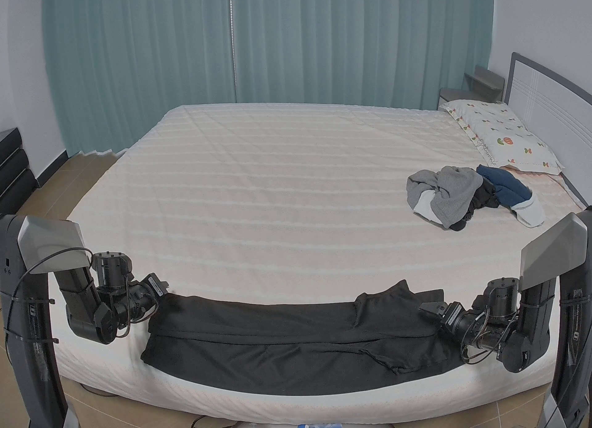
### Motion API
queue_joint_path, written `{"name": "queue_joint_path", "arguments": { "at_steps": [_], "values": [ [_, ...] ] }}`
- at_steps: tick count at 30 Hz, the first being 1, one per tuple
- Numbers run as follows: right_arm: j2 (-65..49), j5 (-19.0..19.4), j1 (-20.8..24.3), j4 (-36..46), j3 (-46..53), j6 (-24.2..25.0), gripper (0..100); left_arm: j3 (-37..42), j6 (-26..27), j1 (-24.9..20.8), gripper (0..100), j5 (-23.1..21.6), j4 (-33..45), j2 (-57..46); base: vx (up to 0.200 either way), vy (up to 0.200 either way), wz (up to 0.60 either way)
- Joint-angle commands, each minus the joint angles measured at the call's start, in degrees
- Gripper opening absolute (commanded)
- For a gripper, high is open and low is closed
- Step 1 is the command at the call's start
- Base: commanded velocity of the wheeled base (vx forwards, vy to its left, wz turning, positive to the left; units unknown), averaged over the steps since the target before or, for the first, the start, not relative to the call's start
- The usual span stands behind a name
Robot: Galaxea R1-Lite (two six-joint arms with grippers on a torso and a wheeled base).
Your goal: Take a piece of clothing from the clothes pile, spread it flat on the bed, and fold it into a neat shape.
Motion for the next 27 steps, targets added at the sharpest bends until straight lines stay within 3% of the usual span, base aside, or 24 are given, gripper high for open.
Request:
{"name": "queue_joint_path", "arguments": {
  "at_steps": [1,10,27],
  "values": [
    [0.65,0.04,0.11,-0.46,0.02,-0.02,100,-0.25,-0.14,-0.04,0,-0.04,-0.37,1.66,0.0,0.0,0.0],
    [0.65,0.04,0.11,-0.54,0.2,-0.02,100,-2.0,-5.68,1.19,0,1.01,-0.72,0.96,0.0,0.0,0.0],
    [0.65,0.04,0.11,-0.46,0.11,-0.02,100,-1.56,-8.14,2.34,0,-0.04,-0.72,-0.53,0.0,0.0,0.0]
  ]
}}
